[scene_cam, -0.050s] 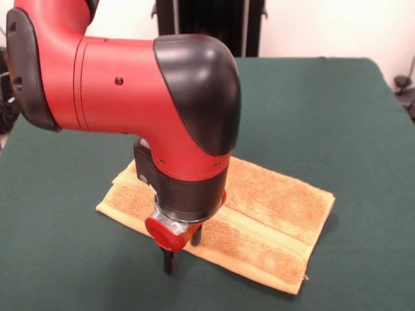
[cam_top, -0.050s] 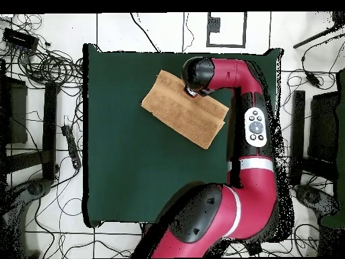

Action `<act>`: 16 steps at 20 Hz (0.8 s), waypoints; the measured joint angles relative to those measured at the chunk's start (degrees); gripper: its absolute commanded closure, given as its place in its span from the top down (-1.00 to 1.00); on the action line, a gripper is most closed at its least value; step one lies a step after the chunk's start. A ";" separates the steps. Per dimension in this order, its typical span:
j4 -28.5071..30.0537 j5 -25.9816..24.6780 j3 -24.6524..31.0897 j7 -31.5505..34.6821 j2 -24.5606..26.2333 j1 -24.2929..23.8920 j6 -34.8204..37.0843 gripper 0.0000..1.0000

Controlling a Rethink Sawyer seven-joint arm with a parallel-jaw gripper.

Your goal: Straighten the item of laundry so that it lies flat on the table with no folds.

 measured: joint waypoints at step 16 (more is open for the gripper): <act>-9.31 1.06 -1.80 0.00 3.86 3.56 8.92 -1.00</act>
